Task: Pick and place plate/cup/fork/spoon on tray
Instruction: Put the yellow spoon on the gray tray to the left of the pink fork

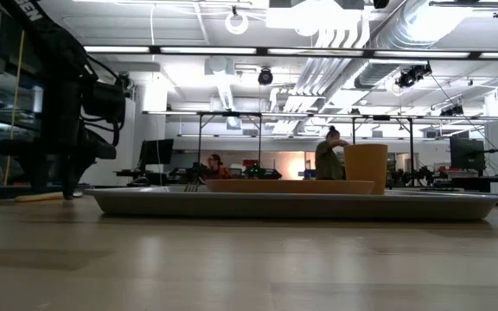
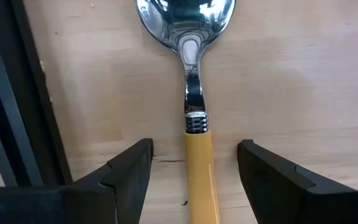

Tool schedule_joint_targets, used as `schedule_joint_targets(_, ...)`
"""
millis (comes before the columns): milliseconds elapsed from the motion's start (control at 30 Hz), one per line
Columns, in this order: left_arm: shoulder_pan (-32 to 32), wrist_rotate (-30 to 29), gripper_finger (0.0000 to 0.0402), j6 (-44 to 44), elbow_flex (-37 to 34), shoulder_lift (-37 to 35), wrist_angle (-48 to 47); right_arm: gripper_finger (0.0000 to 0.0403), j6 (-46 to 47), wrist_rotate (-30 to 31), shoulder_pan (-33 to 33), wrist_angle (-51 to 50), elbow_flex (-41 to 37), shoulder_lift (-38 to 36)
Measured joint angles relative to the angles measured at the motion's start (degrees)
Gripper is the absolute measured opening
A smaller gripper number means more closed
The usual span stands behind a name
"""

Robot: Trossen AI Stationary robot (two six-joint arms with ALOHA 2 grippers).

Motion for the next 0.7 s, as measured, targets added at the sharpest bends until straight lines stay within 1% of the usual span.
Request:
schedule_joint_targets(100,0.26,0.11,0.0220,-0.03,0.00,-0.04,0.04,0.0000,0.05,0.00,-0.01,-0.01,0.01,0.00)
schedule_joint_targets(200,0.28,-0.04,0.0206,-0.06,0.00,-0.04,0.02,0.0000,0.05,0.02,0.01,-0.01,0.00,0.01)
schedule_joint_targets(700,0.31,-0.92,0.0070,-0.49,0.00,-0.02,0.17,0.0000,0.01,0.01,0.00,0.01,0.02,0.01)
